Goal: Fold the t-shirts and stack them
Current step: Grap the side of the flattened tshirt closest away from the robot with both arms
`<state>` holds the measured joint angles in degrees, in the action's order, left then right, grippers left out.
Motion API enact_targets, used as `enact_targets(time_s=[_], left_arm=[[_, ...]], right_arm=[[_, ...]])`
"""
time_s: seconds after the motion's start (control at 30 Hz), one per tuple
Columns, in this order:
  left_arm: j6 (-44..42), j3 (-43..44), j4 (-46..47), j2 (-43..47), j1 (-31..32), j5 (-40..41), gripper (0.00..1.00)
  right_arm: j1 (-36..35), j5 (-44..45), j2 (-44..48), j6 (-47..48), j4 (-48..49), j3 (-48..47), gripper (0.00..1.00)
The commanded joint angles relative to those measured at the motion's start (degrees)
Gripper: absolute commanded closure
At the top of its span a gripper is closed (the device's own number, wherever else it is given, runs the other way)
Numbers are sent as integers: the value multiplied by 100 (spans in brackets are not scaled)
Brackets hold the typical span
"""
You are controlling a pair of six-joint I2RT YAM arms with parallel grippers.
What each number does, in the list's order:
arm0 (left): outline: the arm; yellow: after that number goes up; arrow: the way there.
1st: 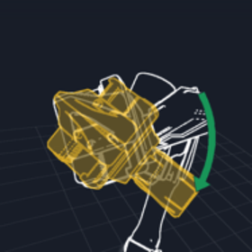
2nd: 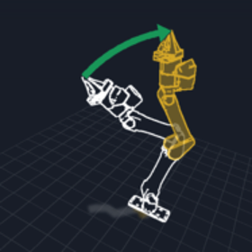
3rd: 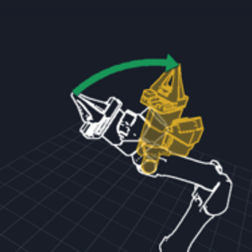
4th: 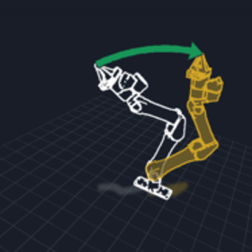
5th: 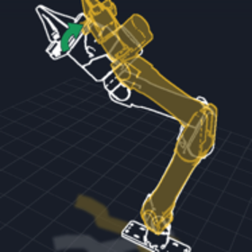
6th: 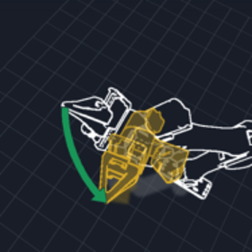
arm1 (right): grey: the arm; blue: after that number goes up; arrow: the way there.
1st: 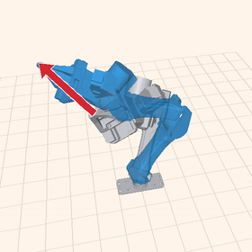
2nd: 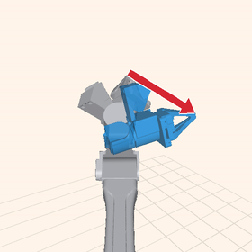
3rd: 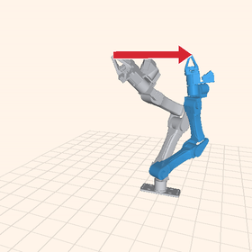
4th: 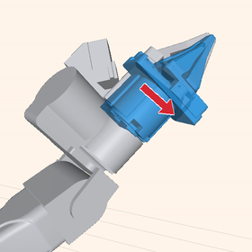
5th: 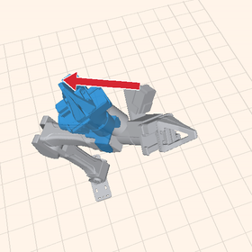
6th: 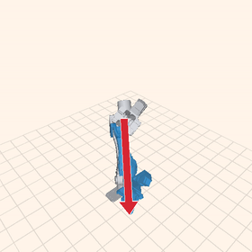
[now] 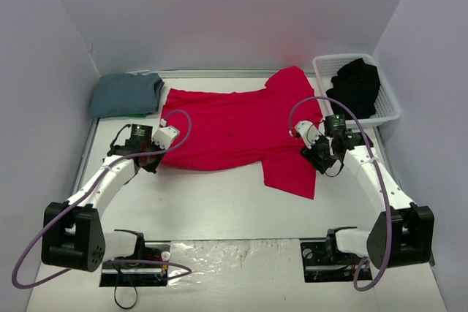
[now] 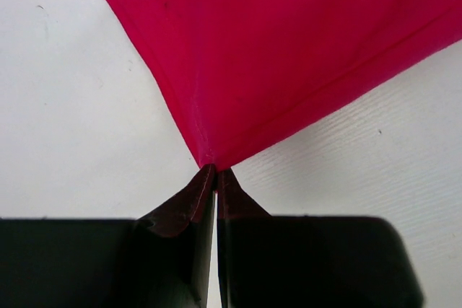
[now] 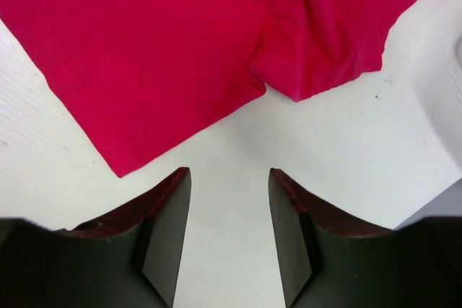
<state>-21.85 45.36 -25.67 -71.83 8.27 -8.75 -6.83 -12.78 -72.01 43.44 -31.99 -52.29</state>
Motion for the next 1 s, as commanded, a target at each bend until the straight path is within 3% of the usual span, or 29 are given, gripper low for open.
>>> enact_targets(time_s=[0.0,0.13,0.33,0.5,0.8,0.97], left_arm=[[-4,104,554,100,-10,128,98],[-57,52,537,55,-19,172,98],[-109,-107,590,231,-36,172,98],[-136,-63,563,161,-36,234,98],[-188,-124,607,91,-265,339,98],[-206,-81,554,-15,-326,330,98]], right_arm=[[-29,-31,318,436,-18,227,56],[-169,143,1072,1033,-71,772,56],[-257,872,1504,2439,-421,1379,57],[-266,672,1532,3126,-571,1389,56],[-600,249,838,2802,-563,1134,51],[-1144,302,592,2450,-458,1090,50]])
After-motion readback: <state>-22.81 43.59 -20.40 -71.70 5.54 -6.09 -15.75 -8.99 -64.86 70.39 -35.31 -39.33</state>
